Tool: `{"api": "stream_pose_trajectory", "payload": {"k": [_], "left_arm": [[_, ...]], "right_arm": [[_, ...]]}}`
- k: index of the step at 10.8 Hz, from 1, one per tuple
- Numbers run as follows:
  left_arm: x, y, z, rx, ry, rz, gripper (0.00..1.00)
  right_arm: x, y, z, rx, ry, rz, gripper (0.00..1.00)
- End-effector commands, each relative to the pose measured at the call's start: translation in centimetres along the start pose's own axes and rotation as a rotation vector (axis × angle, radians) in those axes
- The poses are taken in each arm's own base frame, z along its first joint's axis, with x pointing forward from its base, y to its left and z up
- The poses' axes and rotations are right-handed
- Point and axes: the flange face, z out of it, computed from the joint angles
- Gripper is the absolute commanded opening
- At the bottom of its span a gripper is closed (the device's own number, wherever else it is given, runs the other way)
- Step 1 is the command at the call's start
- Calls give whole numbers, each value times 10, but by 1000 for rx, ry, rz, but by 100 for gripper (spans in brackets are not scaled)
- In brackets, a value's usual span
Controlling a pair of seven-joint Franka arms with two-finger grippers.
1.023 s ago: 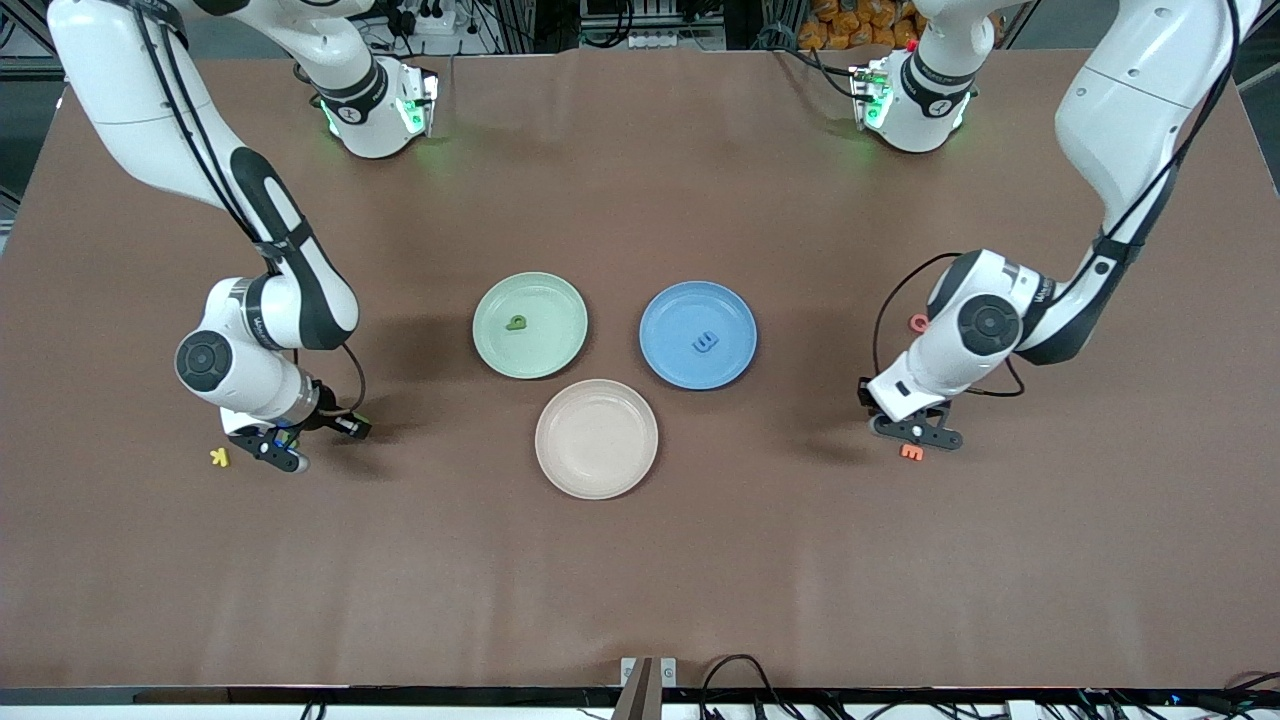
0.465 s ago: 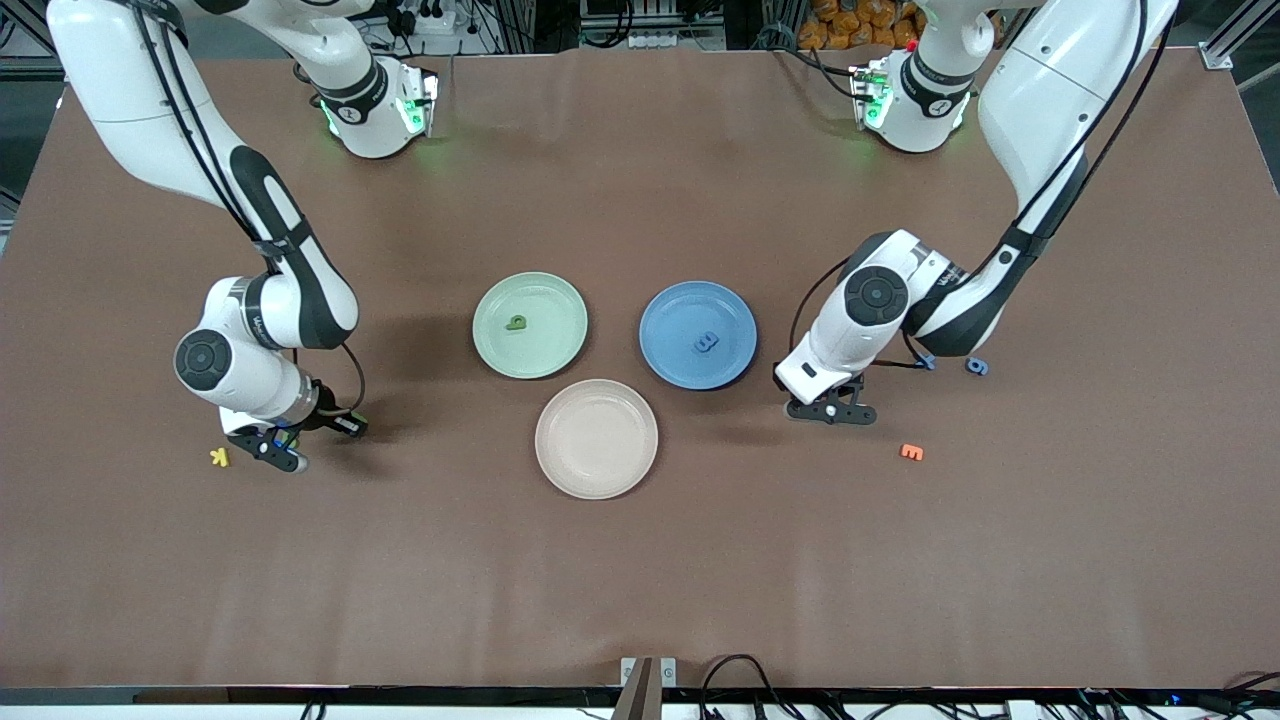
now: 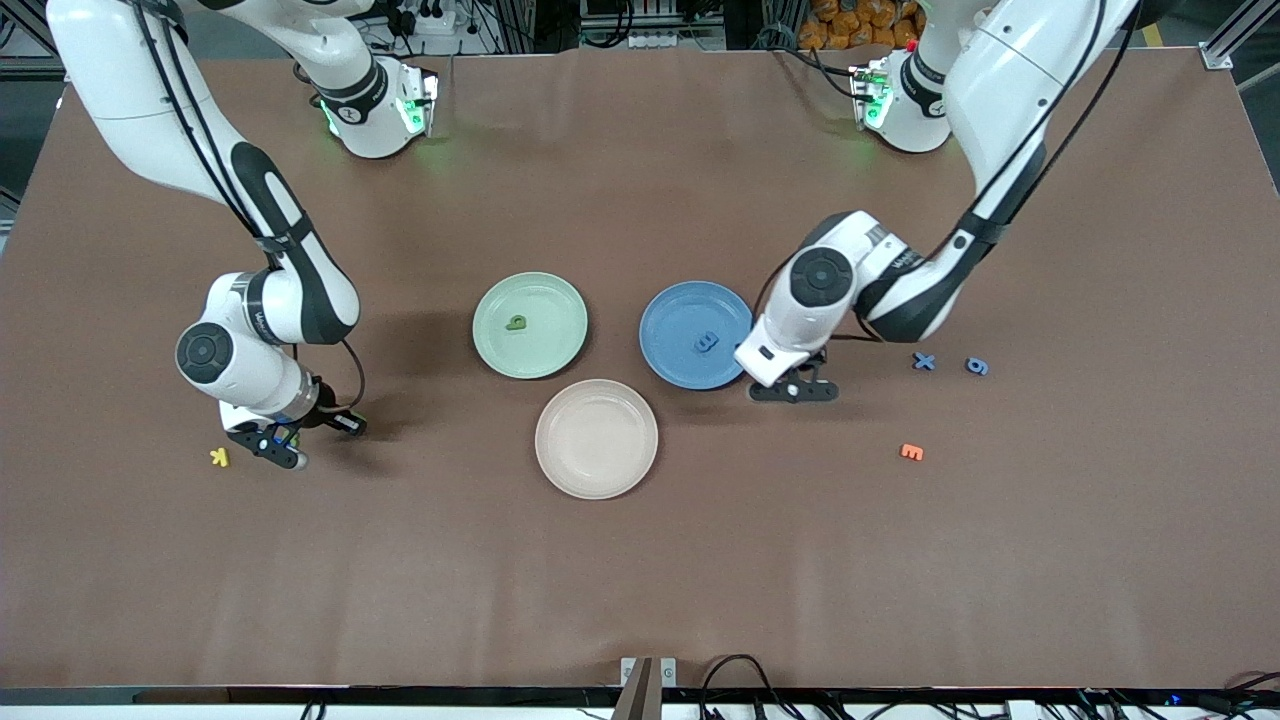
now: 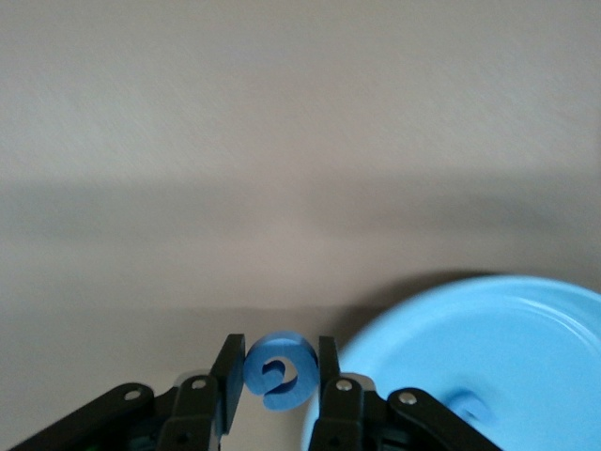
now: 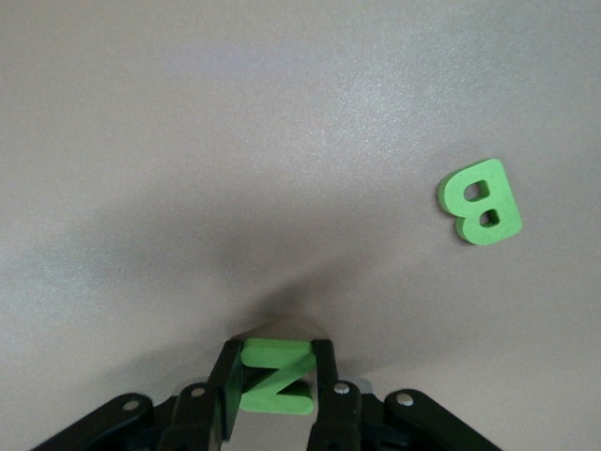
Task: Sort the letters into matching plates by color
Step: 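Place the blue G on the blue plate while the right gripper carries Z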
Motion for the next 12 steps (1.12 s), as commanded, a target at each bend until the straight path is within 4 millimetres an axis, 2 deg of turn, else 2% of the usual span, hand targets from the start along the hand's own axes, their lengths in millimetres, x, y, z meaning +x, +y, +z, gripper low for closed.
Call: {"api": "stream_pose_trajectory", "payload": {"k": [1,4,7,10,11,12], "left_arm": [[-23,37,-3,-16,-35,-91,0],[-40,57,6,-14,-55,-104,0],[-47,62,26,-7,-87,-145,0],[-51,65,31,-4,-95,-175,0],[-51,65,32,-4,-97,-181,53],[-49,65,30,-7,-95,-186,100]], "right_arm": [[-12,-4,5,-7,-7,-15,22],[-22,-6,-18,-13,-21,-30,22],[-42,-33,-45,-28,-62,-86,22],[-77,-70,-67,-62,-114,-157,22],[-94,-90,-72,-71,-125,-196,22],[-111,-106,-76,-75,-138,-227,22]]}}
